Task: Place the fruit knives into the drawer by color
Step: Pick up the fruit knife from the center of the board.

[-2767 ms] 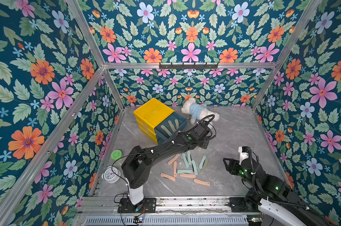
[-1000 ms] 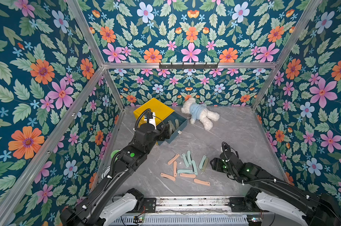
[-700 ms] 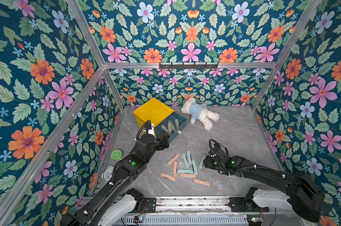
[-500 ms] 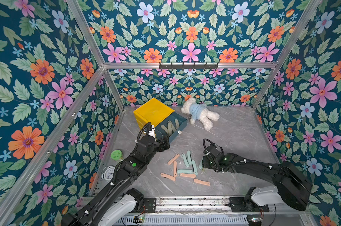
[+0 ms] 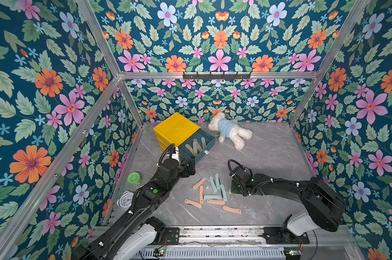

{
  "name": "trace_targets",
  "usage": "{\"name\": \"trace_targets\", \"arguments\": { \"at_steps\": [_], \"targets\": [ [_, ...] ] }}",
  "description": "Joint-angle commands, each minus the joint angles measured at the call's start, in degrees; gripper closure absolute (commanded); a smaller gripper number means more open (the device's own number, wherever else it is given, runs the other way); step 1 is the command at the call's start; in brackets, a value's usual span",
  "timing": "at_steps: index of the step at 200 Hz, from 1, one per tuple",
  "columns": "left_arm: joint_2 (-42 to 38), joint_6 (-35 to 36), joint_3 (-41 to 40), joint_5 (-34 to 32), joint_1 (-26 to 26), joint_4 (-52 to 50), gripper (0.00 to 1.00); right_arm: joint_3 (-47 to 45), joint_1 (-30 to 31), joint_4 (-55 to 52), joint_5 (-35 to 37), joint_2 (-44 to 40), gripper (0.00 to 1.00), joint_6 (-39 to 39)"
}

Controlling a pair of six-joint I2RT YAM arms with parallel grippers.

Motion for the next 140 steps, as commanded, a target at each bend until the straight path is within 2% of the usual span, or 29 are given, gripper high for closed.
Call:
{"name": "trace_targets", "arguments": {
  "at_steps": [1,76,97,140],
  "targets": [
    [0.2,-0.7,-0.5,0.7,0.0,2.3,0.01,-1.2,-0.2,-9.2,1.6,-0.9,0.52,0.3],
    [1.3,-1.0,-0.9,1.2,0.0,3.1,0.01,-3.7,-1.4,-11.5,2.4,-5.0,0.50,0.0],
    [1.5,-1.1,-1.0,1.3,0.0,3.2,0.01,-2.5,-2.0,-11.5,1.6,-4.7,0.46,-1.4],
    [1.6,-1.6,-1.7,1.8,0.0,4.0,0.01,0.5,-4.8,-12.3,0.0,-1.7,0.46,-5.0]
  ]
}}
